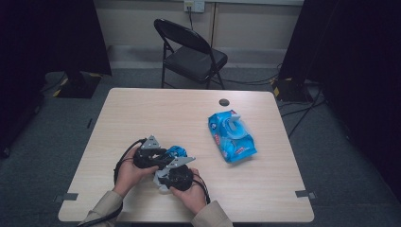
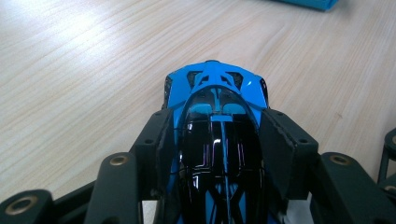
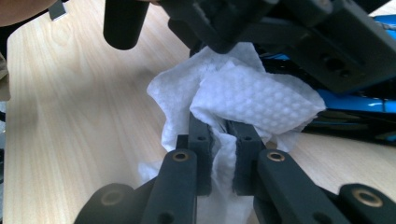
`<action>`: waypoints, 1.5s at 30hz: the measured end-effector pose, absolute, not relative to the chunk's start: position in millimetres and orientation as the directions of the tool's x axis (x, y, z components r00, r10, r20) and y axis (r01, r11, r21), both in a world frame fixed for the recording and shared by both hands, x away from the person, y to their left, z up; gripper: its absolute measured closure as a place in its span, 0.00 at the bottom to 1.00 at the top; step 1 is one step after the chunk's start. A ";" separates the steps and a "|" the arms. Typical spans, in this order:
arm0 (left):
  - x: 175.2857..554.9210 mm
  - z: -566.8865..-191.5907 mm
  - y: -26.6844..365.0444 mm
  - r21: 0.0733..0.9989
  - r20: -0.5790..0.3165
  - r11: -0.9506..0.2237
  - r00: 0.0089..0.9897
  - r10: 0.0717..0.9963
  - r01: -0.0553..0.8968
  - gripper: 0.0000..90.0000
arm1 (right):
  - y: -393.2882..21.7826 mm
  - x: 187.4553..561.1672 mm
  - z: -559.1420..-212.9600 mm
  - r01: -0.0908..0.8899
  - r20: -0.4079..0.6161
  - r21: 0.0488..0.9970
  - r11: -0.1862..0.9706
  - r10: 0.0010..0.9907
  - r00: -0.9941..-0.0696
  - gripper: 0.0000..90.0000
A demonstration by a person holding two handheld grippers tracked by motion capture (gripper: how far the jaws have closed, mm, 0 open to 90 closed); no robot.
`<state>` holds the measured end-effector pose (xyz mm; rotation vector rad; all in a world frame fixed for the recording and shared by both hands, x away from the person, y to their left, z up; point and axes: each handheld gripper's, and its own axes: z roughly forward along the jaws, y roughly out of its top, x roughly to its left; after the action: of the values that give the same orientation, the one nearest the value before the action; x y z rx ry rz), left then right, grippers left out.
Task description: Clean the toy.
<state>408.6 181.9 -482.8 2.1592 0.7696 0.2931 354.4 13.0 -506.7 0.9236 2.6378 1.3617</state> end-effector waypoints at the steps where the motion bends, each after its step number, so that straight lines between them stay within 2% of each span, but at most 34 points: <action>1: 408.6 -482.9 181.9 0.761 -0.047 -0.489 0.788 0.614 0.427 0.52 | 13.2 354.4 -506.7 0.489 0.233 0.752 0.441 0.516 -0.824 0.92; 23: 408.0 -483.5 181.8 0.764 -0.055 -0.480 0.784 0.618 0.431 0.52 | 15.6 353.0 -503.8 0.474 0.248 0.751 0.459 0.470 -0.847 0.91; 31: 407.9 -483.2 182.2 0.762 -0.045 -0.486 0.784 0.619 0.427 0.52 | 13.3 348.6 -495.9 0.441 0.217 0.758 0.481 0.451 -0.866 0.92; 45: 407.9 -484.0 181.5 0.770 -0.064 -0.466 0.779 0.623 0.436 0.52 | -25.2 359.8 -473.5 0.458 0.213 0.791 0.406 0.519 -0.828 0.92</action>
<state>407.9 181.5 -484.0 2.1346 0.7850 0.2858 359.8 -25.2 -473.5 0.8975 2.5777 1.4170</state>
